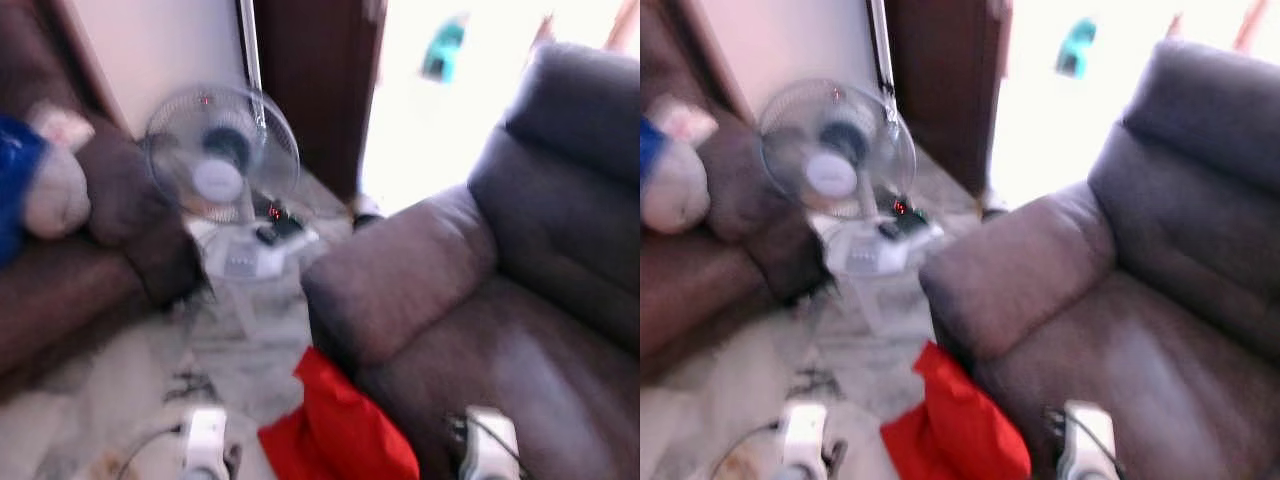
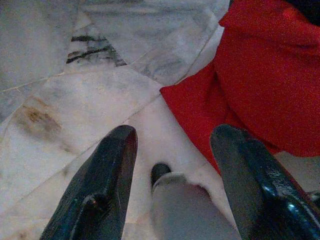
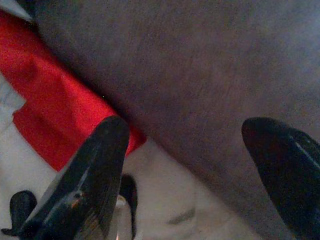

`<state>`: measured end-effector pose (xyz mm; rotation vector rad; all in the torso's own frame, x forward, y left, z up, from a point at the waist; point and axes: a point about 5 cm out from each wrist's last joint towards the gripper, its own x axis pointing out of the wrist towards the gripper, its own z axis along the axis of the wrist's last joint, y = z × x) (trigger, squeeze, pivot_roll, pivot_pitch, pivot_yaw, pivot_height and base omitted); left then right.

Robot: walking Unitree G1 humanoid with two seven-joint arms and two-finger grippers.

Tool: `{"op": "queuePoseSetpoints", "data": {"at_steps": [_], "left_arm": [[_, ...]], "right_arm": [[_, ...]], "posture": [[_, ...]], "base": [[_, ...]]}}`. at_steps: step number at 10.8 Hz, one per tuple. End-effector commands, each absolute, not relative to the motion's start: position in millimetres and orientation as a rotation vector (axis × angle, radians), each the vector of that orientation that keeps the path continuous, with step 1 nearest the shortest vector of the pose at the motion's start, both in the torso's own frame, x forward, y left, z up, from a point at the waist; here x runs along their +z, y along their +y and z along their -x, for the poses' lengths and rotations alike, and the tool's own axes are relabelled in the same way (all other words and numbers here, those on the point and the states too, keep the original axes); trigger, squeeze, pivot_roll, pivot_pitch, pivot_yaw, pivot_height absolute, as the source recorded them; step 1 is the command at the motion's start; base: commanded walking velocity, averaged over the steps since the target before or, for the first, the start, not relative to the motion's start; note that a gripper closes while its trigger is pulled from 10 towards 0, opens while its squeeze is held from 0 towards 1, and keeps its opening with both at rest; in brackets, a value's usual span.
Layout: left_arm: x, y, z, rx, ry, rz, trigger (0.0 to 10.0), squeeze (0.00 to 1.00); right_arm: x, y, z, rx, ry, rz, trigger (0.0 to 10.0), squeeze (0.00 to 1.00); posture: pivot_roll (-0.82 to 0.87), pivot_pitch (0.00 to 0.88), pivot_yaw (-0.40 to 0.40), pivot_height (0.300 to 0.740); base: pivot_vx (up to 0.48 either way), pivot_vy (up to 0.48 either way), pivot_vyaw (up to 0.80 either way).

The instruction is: Move the pillow to the sofa from floor

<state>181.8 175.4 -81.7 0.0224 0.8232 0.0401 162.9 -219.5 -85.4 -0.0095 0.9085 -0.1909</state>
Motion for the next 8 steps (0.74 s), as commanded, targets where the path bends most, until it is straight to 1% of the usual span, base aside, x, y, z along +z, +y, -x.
{"op": "queuePoseSetpoints", "data": {"at_steps": [1,5,8], "left_arm": [[-82.9,188.1,-176.9,0.062,0.841,-0.046,10.0,0.0],[-83.2,187.4,-177.0,0.034,0.85,-0.048,10.0,0.0],[-83.2,186.6,-177.1,0.025,0.848,-0.039,10.0,0.0]], "right_arm": [[-81.5,-208.2,-175.4,-0.163,0.866,-0.008,10.0,0.0],[-79.4,-206.3,-178.4,-0.11,0.836,-0.002,10.0,0.0],[-79.9,-206.7,-177.7,-0.11,0.844,-0.001,10.0,0.0]], "posture": [[0.04,0.045,-0.047,0.74],[0.04,0.054,-0.047,0.74],[0.04,0.056,-0.049,0.74]], "base": [[0.244,0.0,0.0],[0.0,0.0,0.0],[0.0,0.0,0.0]]}}
